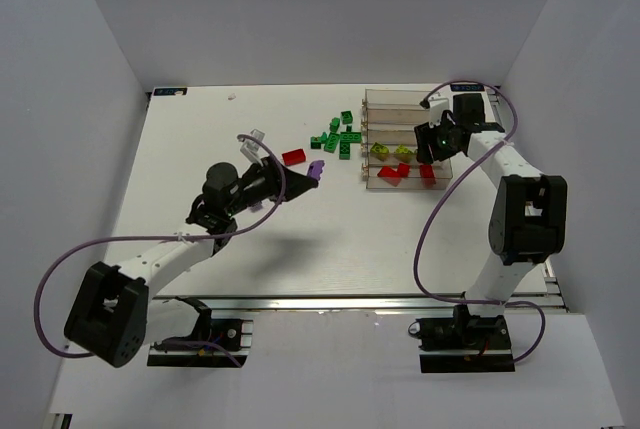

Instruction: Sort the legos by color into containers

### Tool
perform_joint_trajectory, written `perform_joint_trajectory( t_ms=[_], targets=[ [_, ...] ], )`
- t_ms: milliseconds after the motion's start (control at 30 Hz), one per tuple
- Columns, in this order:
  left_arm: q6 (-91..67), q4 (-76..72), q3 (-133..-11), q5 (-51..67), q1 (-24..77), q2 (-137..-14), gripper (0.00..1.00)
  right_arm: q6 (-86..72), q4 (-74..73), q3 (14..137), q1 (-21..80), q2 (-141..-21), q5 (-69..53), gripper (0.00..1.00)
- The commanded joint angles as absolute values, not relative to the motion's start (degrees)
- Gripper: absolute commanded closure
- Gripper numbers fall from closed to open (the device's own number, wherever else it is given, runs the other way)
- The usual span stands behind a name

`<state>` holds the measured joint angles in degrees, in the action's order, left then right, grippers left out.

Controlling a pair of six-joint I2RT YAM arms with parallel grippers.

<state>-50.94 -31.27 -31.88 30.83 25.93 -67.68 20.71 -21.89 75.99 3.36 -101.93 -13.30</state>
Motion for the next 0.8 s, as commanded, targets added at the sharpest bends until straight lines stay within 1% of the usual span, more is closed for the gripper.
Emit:
perform_joint_trajectory(
  t_ms=[0, 133, 167, 200, 267, 367, 400, 433, 467, 533, 633, 667, 733, 767],
  targets=[
    [-48.9, -32.0, -37.1, 31.9, 27.1, -71.4, 1.0, 20.6, -24.8, 79.3, 2.0, -99.6, -17.6, 0.39],
    [-47.4, -31.0, -42.0, 32.0, 28.9, -77.4, 1.0, 22.0, -27.4, 81.6, 0.6, -97.7, -25.4, 0.37],
    [-47.2, -30.8, -43.1, 32.0, 29.3, -78.7, 1.0, 22.8, -28.0, 81.7, -0.5, -97.1, -30.0, 0.37],
    [-46.9, -30.5, -45.5, 32.1, 29.9, -80.1, 1.0, 23.5, -28.6, 81.8, -1.5, -96.1, -32.3, 0.38],
    [-46.1, -29.1, -48.2, 31.8, 30.4, -84.5, 1.0, 24.1, -29.0, 81.2, -2.8, -95.0, -38.2, 0.44],
    [-44.9, -26.8, -54.3, 30.5, 31.4, -90.7, 1.0, 24.0, -28.7, 80.2, -4.4, -93.3, -44.6, 0.76],
    [-44.7, -26.1, -55.7, 29.5, 31.6, -92.1, 1.0, 23.7, -28.6, 79.8, -4.7, -92.6, -45.7, 0.93],
    [-44.7, -26.5, -58.2, 28.7, 31.7, -93.5, 1.0, 23.5, -28.5, 79.5, -5.0, -92.4, -46.7, 0.98],
    [-45.1, -26.8, -59.5, 27.2, 31.8, -96.4, 1.0, 23.1, -28.0, 78.6, -5.6, -92.2, -48.1, 1.0],
    [-45.6, -27.3, -62.5, 25.9, 32.0, -99.7, 1.0, 22.2, -27.5, 77.8, -5.9, -91.3, -48.7, 1.0],
    [-45.0, -25.0, -71.4, 24.1, 32.2, -107.6, 1.0, 21.5, -26.5, 75.9, -6.4, -90.4, -49.2, 0.97],
    [-45.0, -24.4, -76.4, 23.9, 32.3, -109.6, 1.0, 21.2, -26.3, 75.5, -6.4, -90.3, -49.7, 0.97],
    [-45.3, -22.7, -81.4, 22.5, 32.7, -115.7, 1.0, 20.4, -25.9, 74.9, -6.7, -89.8, -50.4, 0.96],
    [-45.7, -22.3, -86.6, 22.6, 32.8, -117.7, 1.0, 20.2, -25.9, 74.9, -6.8, -89.7, -51.0, 0.95]
  ],
)
